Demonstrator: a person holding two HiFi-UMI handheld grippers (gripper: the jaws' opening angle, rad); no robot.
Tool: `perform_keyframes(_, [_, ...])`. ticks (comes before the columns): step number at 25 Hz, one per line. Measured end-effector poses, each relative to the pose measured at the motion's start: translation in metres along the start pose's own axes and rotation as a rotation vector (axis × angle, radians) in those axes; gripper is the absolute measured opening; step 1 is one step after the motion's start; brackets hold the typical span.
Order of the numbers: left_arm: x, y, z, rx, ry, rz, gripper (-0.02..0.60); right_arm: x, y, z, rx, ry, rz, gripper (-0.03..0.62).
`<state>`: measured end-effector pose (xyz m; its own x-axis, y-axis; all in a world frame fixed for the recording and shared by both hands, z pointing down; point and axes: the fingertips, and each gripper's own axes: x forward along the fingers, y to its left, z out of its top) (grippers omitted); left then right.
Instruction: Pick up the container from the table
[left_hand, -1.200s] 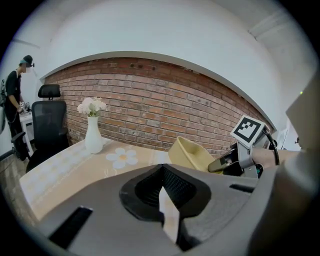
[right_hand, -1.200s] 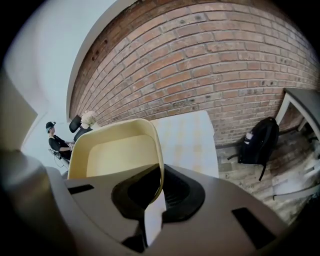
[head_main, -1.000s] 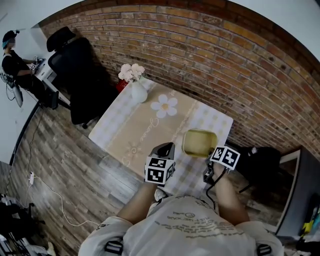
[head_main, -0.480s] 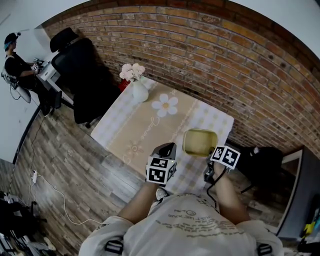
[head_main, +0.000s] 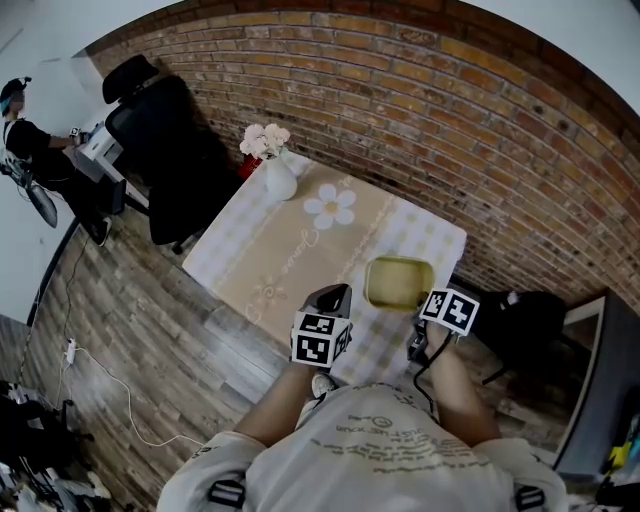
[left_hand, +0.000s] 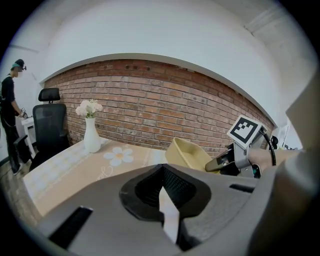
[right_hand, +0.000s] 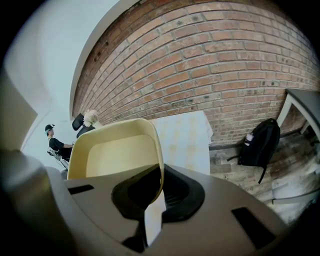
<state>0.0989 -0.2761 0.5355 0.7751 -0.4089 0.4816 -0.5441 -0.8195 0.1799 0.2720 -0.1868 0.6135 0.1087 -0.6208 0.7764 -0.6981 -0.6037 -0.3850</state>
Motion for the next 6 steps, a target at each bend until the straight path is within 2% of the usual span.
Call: perform_keyframes(6, [-0.0061,-0.0054,-0.004,0.0,0.002,0.002,0.005,-0.0045,-0.001,-0.0062,0.004,0.006,0.013,0.008])
